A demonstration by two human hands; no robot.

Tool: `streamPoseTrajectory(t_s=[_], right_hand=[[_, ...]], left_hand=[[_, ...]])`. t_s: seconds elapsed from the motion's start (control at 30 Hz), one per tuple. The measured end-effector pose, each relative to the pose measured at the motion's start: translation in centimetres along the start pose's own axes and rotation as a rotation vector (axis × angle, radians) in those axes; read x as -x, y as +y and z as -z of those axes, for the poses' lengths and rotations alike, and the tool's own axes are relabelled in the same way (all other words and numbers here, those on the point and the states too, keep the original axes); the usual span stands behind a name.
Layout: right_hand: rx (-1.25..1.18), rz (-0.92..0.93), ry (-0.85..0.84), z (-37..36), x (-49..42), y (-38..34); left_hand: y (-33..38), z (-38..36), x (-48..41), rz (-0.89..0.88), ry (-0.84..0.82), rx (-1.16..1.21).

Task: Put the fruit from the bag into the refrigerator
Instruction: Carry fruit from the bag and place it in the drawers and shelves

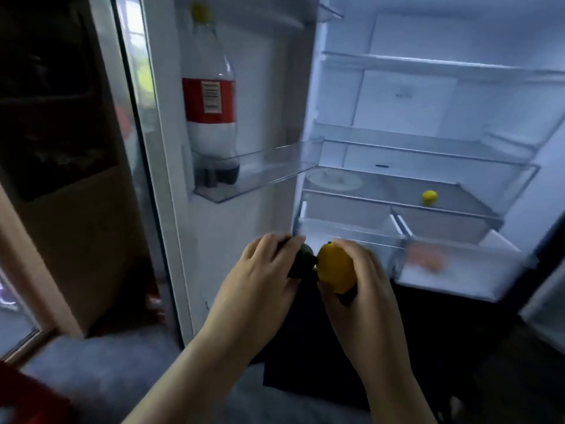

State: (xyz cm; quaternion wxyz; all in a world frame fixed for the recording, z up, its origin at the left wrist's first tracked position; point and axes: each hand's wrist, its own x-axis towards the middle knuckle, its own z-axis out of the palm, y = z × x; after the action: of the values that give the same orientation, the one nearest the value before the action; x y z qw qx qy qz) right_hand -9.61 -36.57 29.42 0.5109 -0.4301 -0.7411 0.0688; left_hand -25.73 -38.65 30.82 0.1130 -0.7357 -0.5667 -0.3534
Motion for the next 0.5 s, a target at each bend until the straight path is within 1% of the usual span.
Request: streamPoseTrajectory(t_s=[0.13, 0.23, 0.4, 0.5], right_hand=[[0.044, -0.098, -0.003, -1.4, 0.0, 3.0], [0.111, -0.131, 0.000, -1.1, 0.1, 5.6], [0.194, -0.194, 0.006, 2.2, -2.0, 10.9], [0.228, -0.178, 0.007, 4.5, -4.2, 15.2]], left_hand=[[-1.4, -4.2, -1.3, -0.006, -0.056, 0.078], [-1.0, -7.4, -2.6, -0.027, -0.110, 0.143], [2.1, -12.6, -6.9, -0.101, -0.185, 0.206], [4.2, -16.4, -10.8, -0.152, -0.189, 0.247]])
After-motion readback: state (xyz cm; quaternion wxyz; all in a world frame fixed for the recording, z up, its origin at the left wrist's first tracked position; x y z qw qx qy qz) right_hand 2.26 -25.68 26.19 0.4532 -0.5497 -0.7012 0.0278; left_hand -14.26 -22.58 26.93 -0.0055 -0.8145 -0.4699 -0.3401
